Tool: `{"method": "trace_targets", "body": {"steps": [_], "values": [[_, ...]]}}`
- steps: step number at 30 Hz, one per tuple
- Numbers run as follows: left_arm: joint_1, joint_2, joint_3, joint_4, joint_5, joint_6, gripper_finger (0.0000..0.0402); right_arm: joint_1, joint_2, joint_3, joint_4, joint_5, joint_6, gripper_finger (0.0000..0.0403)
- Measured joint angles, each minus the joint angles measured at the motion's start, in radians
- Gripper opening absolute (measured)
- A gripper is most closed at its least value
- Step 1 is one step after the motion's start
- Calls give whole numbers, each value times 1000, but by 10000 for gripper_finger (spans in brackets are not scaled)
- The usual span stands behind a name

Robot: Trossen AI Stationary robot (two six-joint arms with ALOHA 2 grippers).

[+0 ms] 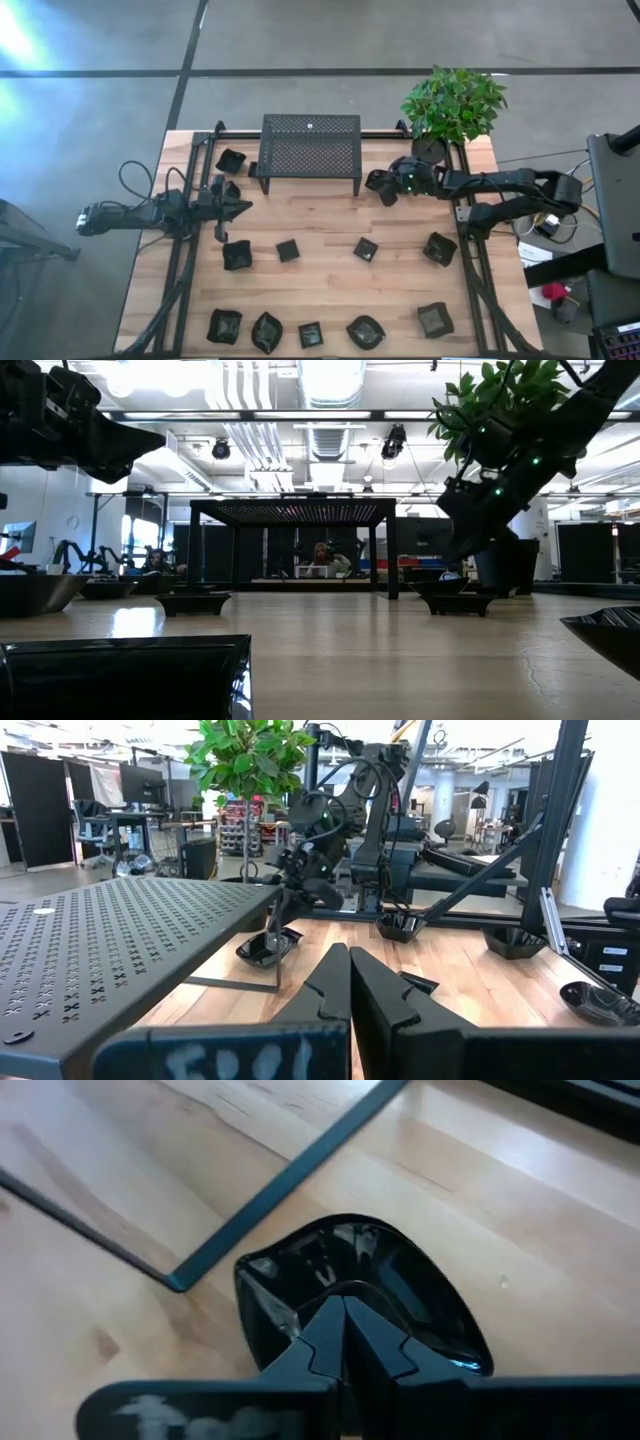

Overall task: Pick & Place Mini shaped plates
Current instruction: Stack the black leaf shaped plate on top of the other black leaf shaped plate

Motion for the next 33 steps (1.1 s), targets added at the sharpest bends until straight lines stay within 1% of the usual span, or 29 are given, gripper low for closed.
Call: {"method": "trace_targets", "body": {"steps": [5, 9, 13, 33], "values": [[0, 0, 0, 0, 0, 0, 0, 0, 17, 16, -17, 72, 3, 8], [0, 0, 0, 0, 0, -1, 0, 0, 14, 46, -109, 145, 6, 8], [0, 0, 0, 0, 0, -2, 0, 0, 15, 61, -163, 180, 30, 8], [0, 0, 0, -4, 0, -4, 0, 1, 16, 43, -167, 185, 81, 8]]}}
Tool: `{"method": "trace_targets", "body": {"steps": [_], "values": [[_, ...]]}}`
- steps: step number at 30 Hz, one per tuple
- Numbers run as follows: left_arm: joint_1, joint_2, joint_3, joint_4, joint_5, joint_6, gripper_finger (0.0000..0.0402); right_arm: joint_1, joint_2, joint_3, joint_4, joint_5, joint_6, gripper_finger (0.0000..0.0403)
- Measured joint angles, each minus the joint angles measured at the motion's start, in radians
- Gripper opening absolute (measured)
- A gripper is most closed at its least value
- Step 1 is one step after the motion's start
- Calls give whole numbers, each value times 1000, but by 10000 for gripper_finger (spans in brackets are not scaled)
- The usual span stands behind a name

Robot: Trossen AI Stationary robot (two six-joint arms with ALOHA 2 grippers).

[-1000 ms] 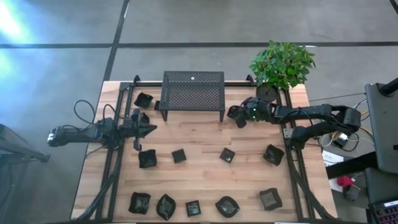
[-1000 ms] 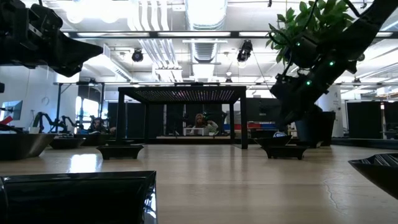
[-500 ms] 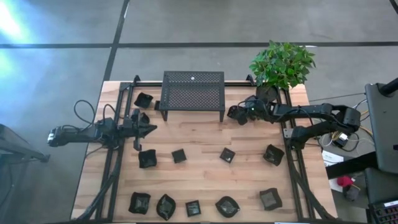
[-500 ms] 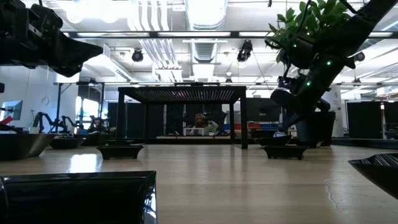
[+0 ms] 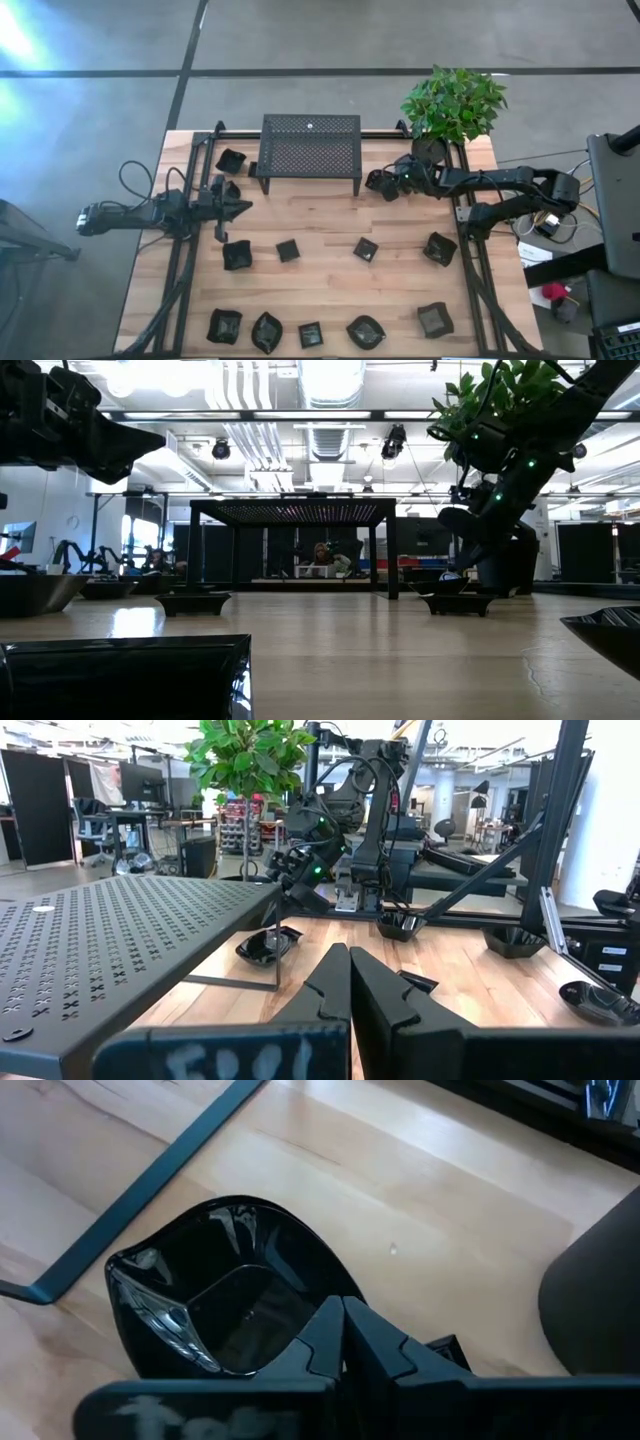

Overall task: Pick & Place Mini shaped plates
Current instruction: Stack the black leaf shaped plate on top of the other black leaf shaped plate

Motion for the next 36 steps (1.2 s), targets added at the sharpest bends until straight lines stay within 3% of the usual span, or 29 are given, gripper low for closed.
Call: {"method": "trace_targets", "body": {"steps": [36], "values": [[0, 0, 0, -13, 3, 0, 0, 0, 0, -47, 48, -31, 53, 8]]}}
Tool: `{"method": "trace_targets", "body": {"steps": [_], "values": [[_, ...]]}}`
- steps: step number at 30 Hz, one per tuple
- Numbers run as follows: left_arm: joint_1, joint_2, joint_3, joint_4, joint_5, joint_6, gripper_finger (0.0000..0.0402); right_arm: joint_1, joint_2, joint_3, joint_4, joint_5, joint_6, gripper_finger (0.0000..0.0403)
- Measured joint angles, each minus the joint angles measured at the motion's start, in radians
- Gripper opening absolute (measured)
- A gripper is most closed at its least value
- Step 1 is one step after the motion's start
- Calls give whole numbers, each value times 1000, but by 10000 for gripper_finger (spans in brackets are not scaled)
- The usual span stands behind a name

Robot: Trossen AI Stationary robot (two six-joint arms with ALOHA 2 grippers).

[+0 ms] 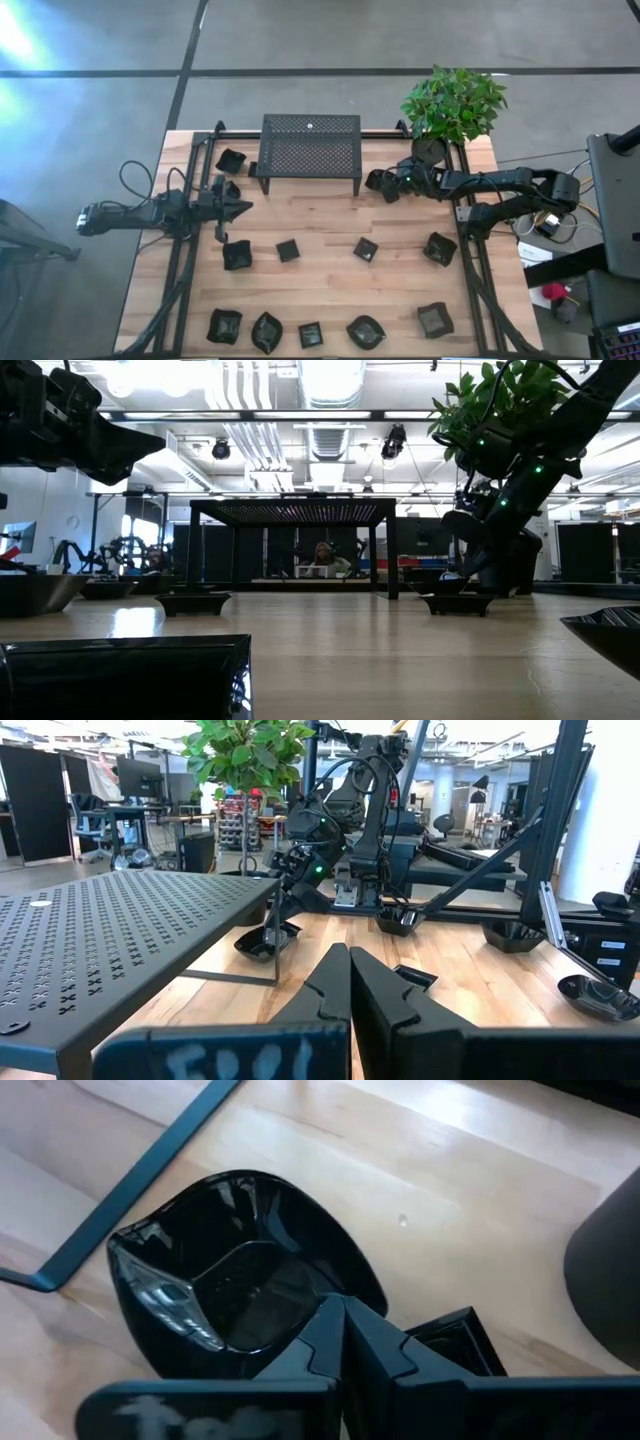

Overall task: Pick & Place Mini shaped plates
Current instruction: Stack the black leaf shaped plate on top of the other black leaf shaped plate

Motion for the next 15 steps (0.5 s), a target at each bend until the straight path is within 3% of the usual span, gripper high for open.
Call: {"method": "trace_targets", "body": {"steps": [7, 15], "values": [[0, 0, 0, 0, 0, 0, 0, 2, 21, -7, 65, -2, 22, 8], [0, 0, 0, 3, 0, 0, 0, 3, 156, 14, 144, -7, 0, 8]]}}
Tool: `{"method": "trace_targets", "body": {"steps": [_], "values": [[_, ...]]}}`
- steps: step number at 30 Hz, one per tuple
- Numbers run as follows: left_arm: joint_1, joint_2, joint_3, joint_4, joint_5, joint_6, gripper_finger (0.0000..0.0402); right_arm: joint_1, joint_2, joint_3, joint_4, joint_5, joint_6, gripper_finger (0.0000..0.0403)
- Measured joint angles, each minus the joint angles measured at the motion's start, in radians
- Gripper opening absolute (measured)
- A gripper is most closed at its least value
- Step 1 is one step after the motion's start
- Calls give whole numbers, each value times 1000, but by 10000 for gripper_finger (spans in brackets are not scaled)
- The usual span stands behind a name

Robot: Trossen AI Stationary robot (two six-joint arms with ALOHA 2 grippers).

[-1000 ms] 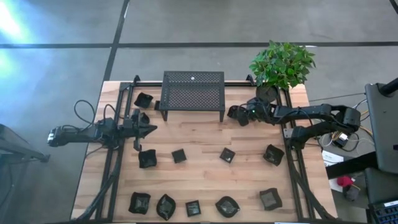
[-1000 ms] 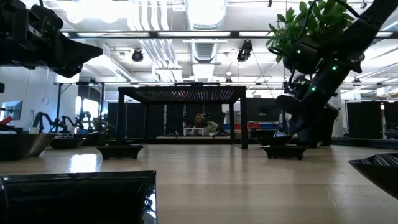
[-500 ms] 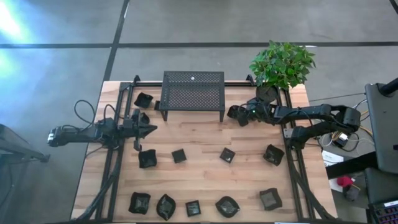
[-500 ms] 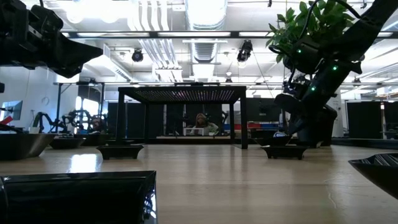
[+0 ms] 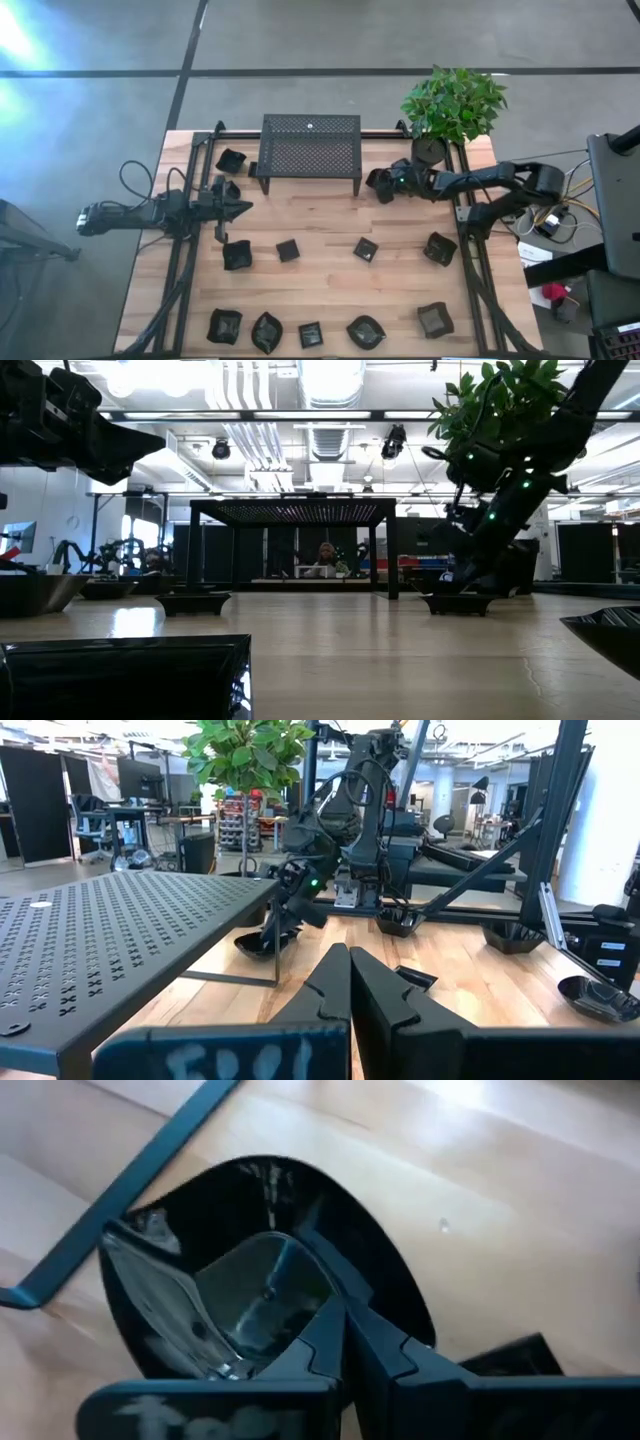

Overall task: Pick & Place Mini shaped plates
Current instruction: Stack the black leaf shaped plate on top of the other black leaf shaped plate

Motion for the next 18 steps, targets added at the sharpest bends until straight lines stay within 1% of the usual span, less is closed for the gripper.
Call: {"method": "trace_targets", "body": {"steps": [6, 13, 18], "values": [[0, 0, 0, 0, 0, 0, 0, 8, 52, 51, 0, -1, -30, 8], [0, 0, 0, 0, 0, 0, 0, 11, 82, 92, -1, -26, -60, 8], [0, 0, 0, -1, 0, 0, 0, 21, 61, 101, -23, -26, -76, 8]]}}
